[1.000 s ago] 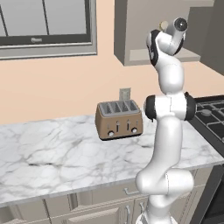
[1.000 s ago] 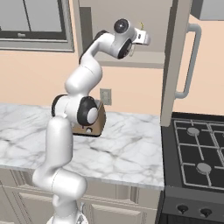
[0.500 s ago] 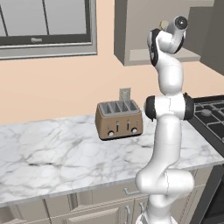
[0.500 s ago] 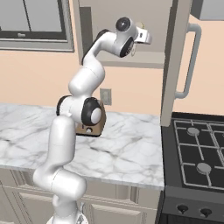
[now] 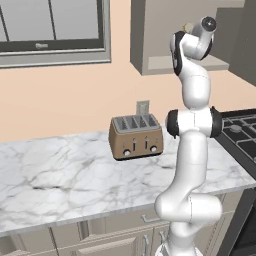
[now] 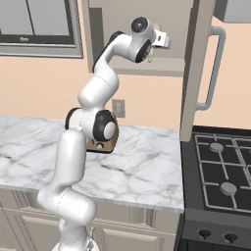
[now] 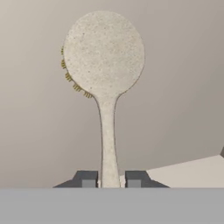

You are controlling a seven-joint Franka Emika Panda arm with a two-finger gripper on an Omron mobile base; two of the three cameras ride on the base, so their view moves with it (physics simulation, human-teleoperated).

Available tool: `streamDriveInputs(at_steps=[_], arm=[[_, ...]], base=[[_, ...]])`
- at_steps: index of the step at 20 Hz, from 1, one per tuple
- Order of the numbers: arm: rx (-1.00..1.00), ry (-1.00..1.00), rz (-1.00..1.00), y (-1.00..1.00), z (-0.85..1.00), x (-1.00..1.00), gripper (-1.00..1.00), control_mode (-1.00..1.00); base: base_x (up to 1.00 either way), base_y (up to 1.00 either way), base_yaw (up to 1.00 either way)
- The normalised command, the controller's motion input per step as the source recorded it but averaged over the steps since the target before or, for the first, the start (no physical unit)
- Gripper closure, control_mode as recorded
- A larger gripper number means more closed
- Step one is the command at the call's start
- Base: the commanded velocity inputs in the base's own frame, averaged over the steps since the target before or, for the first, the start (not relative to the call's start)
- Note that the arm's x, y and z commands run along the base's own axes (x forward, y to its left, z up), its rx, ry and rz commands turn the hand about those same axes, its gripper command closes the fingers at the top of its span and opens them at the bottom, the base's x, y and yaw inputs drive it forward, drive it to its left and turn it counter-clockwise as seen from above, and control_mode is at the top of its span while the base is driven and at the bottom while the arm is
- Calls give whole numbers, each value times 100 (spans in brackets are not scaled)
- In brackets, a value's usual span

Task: Pick up the sponge and dish brush from the sink, and place them back in the cabinet, and close the cabinet door.

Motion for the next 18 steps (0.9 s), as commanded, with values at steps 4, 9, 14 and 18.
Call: streamDriveInputs(at_steps=[4, 9, 14, 18], arm=[[0, 0, 0, 0, 0, 0, -100, -100], [0, 0, 0, 0, 0, 0, -100, -100], [0, 0, 0, 0, 0, 0, -100, -100], [0, 0, 0, 0, 0, -1, -100, -100]], base=[[0, 0, 0], [0, 0, 0], [0, 0, 0], [0, 0, 0]])
